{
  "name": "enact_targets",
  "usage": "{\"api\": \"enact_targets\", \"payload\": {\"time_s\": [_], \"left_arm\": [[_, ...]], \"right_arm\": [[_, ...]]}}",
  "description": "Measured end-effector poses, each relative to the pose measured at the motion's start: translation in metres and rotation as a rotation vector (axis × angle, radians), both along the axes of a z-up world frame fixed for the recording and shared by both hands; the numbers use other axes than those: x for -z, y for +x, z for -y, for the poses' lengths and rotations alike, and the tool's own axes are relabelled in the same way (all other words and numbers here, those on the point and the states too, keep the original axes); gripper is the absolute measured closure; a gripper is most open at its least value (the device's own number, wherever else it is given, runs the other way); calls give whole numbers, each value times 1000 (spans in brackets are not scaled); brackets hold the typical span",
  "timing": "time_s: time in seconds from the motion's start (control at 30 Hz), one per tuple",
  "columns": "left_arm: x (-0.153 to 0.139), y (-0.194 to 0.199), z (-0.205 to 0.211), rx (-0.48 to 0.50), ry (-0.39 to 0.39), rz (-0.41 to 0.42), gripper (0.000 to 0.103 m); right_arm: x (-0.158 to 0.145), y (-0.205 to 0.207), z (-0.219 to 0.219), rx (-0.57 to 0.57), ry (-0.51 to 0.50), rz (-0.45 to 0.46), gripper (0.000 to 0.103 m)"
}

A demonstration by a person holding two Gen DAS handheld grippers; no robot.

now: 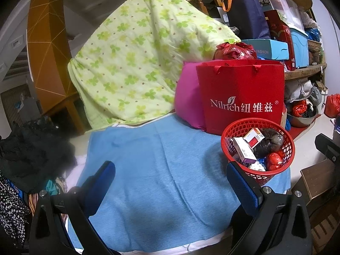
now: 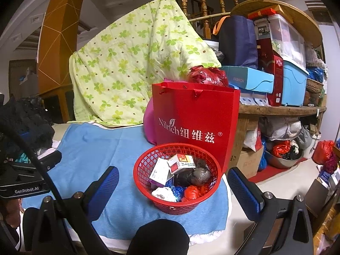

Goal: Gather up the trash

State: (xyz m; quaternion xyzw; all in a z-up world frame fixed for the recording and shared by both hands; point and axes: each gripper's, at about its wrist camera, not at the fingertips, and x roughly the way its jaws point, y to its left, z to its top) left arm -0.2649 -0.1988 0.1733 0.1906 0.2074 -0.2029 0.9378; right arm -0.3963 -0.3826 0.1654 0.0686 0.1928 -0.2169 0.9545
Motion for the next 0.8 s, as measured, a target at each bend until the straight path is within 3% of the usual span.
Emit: {"api": "enact_targets", "payload": {"time_s": [0.8], "left_arm": [[10, 7, -8, -3, 16, -13, 0]], "right_arm": [[1, 7, -5, 21, 10, -25, 0]]}}
